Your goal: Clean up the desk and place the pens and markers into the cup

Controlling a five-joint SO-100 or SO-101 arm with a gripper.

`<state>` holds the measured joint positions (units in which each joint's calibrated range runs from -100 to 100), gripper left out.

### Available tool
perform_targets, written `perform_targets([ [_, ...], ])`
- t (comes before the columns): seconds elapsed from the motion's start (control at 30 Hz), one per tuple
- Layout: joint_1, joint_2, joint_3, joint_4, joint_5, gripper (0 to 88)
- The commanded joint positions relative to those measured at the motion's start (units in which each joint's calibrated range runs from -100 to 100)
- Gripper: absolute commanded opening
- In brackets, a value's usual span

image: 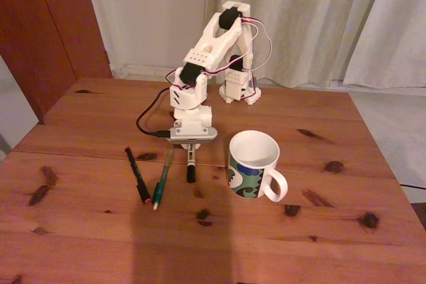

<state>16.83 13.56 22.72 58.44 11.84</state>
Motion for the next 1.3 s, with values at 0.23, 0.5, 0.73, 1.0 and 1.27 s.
perform_targets([
  [0.23,-0.71,-5.99,-1.08,-0.85,-0.01,0.8],
  [0.5,-3.52,-21.96,0.19,-0.07,-0.21,0.8],
  [0.73,-5.85,-33.46,2.17,-0.85,-4.72,0.8],
  [1.0,-10.52,-37.93,3.61,-5.06,-14.88,0.7],
  [1.27,-15.59,-38.01,12.99,-25.11,-23.11,0.7],
])
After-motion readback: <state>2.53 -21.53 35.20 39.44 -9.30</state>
